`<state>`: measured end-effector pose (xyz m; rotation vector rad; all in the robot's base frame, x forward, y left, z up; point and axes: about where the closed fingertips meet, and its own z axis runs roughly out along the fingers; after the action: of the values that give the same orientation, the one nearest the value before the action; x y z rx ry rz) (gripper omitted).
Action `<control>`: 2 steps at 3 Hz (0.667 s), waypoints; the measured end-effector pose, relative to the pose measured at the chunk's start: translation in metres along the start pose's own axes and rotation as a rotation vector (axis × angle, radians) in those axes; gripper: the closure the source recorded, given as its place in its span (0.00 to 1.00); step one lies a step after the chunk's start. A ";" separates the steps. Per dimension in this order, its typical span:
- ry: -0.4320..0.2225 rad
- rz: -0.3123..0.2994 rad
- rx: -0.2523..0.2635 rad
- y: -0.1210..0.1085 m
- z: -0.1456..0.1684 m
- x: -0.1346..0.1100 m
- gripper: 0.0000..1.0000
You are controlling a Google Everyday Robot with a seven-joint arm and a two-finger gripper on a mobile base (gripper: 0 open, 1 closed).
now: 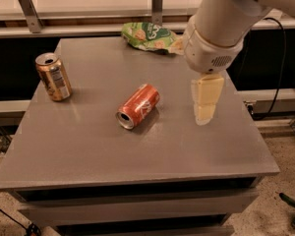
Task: Place coke can upright
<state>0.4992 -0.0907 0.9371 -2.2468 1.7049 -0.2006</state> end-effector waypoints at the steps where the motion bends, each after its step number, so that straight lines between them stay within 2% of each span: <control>1: -0.080 -0.201 -0.023 -0.004 0.022 -0.028 0.00; 2: -0.110 -0.428 -0.040 -0.003 0.039 -0.055 0.00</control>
Offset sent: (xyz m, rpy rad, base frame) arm -0.0050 0.0917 -0.0562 -0.1081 -0.0158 0.7612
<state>0.4976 -0.0313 0.9054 -2.5760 1.1670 -0.1336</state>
